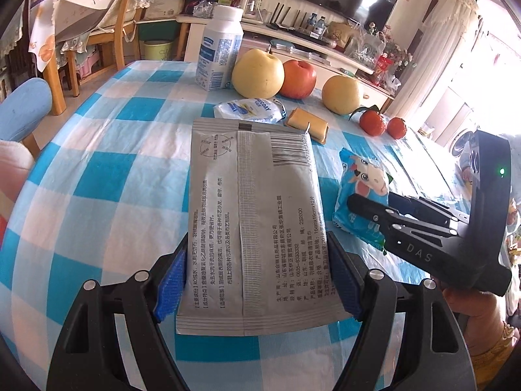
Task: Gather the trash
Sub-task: 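Lift the white packet with the left tool while the right tool carries the cow-print packet to the bucket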
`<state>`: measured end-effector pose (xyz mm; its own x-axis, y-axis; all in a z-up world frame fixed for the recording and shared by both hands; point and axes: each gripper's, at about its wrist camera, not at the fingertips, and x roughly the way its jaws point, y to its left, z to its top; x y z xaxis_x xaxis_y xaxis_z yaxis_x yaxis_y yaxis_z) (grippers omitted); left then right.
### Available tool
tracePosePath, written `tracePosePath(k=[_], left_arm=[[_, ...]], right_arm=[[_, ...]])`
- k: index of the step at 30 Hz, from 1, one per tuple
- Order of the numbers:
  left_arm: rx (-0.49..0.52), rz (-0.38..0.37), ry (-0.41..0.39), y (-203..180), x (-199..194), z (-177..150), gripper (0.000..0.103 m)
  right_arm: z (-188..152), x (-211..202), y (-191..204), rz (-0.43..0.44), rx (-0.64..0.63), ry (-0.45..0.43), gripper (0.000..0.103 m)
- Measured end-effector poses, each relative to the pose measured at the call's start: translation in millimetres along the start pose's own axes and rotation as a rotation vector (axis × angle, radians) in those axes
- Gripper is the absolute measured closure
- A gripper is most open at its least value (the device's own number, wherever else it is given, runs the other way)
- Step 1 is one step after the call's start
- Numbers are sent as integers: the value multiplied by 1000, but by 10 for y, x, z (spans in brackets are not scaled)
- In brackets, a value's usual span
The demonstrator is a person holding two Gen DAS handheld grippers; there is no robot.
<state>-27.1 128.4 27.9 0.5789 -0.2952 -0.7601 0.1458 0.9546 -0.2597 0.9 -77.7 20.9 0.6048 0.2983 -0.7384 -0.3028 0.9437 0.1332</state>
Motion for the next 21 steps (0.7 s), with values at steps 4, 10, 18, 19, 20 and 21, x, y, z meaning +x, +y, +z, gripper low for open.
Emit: tracePosePath(k=[4, 10, 18, 19, 20, 21], left_arm=[[-8, -5, -3, 45, -67, -34, 26], [-4, -14, -30, 105, -192, -26, 26], [-9, -33, -67, 222, -366, 6, 26], [-12, -35, -70, 244, -383, 11, 26], [-16, -37, -75, 271, -404, 19, 26], [-19, -37, -78, 288, -417, 29, 26]], right_arm=[[-78, -44, 71, -3, 3, -1, 62], [-182, -151, 192, -6, -3, -6, 62], [-310, -300, 386, 6, -5, -18, 62], [-325, -315, 417, 7, -6, -18, 62], [-347, -331, 453, 8, -8, -18, 62], [-363, -342, 478, 8, -12, -18, 62]])
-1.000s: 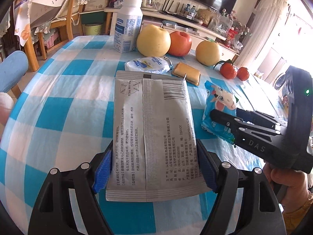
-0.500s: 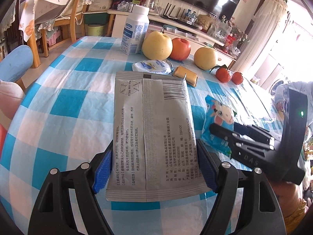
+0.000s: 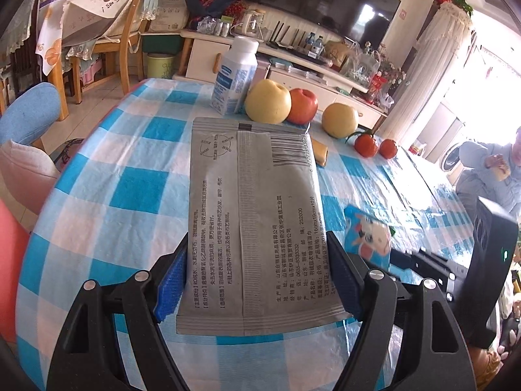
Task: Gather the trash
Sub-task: 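Lift the white packet with the left tool while the right tool carries the cow-print packet to the bucket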
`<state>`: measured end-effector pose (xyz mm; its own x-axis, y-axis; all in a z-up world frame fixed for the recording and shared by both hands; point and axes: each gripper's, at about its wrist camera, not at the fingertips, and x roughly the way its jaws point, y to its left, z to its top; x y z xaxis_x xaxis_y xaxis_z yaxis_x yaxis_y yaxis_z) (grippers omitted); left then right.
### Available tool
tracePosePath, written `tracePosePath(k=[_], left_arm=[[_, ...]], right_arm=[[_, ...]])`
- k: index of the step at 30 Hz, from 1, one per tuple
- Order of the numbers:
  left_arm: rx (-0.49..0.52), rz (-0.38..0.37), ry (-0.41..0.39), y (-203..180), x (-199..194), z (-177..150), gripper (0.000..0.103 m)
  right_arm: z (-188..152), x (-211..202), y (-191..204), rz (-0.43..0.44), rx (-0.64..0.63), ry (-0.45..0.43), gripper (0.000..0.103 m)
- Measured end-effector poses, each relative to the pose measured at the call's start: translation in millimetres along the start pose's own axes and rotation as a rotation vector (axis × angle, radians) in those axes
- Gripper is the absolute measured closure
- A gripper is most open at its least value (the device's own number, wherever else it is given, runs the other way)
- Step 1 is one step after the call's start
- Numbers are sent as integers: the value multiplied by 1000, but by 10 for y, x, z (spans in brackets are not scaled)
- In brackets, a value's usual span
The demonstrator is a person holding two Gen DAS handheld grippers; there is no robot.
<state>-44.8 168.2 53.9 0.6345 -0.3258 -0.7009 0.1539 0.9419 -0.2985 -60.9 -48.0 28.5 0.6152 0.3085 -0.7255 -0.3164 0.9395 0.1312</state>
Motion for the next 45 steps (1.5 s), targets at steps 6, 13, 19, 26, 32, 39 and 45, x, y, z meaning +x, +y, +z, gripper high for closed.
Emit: tracePosePath(k=[6, 13, 19, 26, 32, 39, 45], left_arm=[[-19, -10, -24, 114, -100, 59, 26], [-40, -6, -64, 271, -257, 121, 26], [-54, 15, -93, 412, -390, 154, 26], [-96, 46, -135, 657, -587, 209, 26], [-155, 79, -170, 969, -806, 275, 26], [-240, 136, -236, 1436, -1138, 337, 26], [-357, 239, -276, 2078, -1445, 318, 26]], right_arm=[[-89, -17, 158, -5, -15, 14, 62], [-127, -12, 283, -17, -16, 27, 62], [-87, -70, 399, -18, -12, 10, 63], [-39, -89, 630, -6, -29, 6, 63], [101, -65, 1017, 52, -65, -6, 63], [386, -31, 1698, 161, -158, -32, 63], [661, 27, 2432, 265, -276, -56, 63]])
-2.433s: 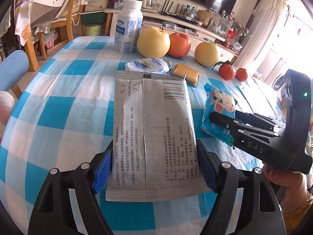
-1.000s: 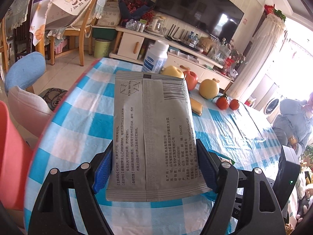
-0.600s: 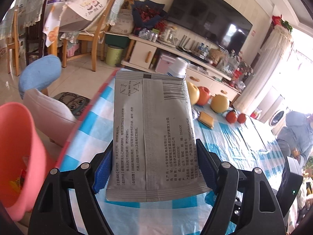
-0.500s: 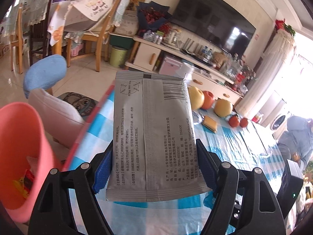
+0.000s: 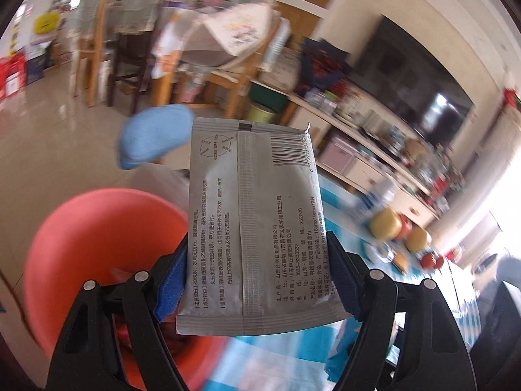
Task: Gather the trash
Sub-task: 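Lift the white packet with the left tool while the right tool carries the cow-print packet to the bucket, then open the left tool over the pink bucket while the right tool releases the cow-print packet there, then move both empty tools back over the table toward the yogurt pouch and cake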
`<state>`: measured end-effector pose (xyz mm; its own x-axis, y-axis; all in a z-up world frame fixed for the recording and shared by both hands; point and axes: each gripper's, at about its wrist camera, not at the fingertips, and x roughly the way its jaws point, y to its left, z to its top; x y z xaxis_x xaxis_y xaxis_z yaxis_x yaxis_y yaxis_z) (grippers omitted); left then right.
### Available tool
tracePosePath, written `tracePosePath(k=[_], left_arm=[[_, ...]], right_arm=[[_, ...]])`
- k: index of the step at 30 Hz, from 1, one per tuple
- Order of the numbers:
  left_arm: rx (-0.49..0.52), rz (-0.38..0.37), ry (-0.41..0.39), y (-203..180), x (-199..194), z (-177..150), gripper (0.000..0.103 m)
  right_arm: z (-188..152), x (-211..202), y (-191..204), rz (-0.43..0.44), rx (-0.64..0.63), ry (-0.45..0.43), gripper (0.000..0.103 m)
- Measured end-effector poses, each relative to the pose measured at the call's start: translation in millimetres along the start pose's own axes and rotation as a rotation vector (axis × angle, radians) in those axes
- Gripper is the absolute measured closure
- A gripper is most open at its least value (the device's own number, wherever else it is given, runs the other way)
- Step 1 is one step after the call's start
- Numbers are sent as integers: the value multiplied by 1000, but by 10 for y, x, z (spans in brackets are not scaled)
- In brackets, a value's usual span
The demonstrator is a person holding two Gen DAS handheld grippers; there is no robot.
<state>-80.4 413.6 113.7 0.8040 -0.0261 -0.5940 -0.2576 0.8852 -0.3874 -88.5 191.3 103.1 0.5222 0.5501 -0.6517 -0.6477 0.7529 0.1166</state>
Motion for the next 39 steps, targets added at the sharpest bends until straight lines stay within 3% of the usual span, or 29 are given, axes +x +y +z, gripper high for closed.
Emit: tracePosePath(k=[8, 17, 21, 24, 39], left_arm=[[-172, 149, -26, 846, -64, 170, 26], [-249, 215, 14, 1236, 57, 191, 25], [-249, 238, 42, 1266, 120, 162, 20], [-243, 255, 43, 1255, 125, 160, 19], [-149, 213, 24, 866, 127, 105, 16]], right_arm=[[383, 501, 727, 117, -120, 23, 63], [391, 1018, 1205, 157, -212, 89, 62], [327, 1160, 1236, 139, -207, 129, 59], [301, 1110, 1191, 115, -181, 101, 43], [4, 525, 648, 8, -46, 40, 24]])
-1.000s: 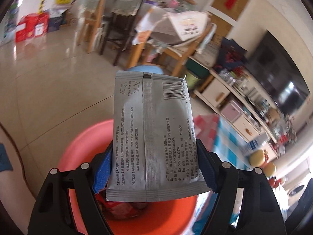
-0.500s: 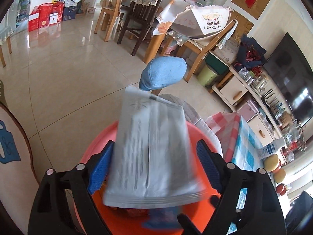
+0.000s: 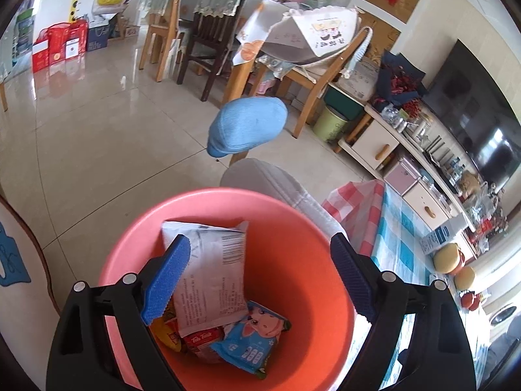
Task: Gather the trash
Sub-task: 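Move both empty tools back over the table toward the yogurt pouch and cake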
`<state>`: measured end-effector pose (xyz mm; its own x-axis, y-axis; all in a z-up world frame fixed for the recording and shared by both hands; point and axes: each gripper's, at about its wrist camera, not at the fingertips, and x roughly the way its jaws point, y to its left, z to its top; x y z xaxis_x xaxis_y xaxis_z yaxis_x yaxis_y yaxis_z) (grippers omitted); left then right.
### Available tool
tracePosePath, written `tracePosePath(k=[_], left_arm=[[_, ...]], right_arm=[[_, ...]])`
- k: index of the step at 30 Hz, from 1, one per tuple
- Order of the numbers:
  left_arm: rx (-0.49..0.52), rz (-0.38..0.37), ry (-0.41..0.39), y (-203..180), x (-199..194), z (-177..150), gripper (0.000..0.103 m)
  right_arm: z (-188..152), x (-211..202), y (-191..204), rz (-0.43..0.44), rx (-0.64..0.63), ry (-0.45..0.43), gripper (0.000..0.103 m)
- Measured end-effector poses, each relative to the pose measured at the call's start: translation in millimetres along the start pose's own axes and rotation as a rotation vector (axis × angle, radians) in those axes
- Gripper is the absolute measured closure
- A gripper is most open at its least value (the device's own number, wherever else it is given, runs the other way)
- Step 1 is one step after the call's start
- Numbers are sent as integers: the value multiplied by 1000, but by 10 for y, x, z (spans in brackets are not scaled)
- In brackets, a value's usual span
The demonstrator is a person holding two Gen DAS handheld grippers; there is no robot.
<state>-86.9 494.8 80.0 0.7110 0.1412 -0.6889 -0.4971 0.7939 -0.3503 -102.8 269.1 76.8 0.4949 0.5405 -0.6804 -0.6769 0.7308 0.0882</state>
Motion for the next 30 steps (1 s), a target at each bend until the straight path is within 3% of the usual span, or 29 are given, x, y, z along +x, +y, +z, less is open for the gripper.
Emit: tracePosePath(k=[30], left_arm=[[328, -86, 30, -1200, 89, -432, 15]], right_arm=[[-545, -726, -683, -108, 125, -48, 20]])
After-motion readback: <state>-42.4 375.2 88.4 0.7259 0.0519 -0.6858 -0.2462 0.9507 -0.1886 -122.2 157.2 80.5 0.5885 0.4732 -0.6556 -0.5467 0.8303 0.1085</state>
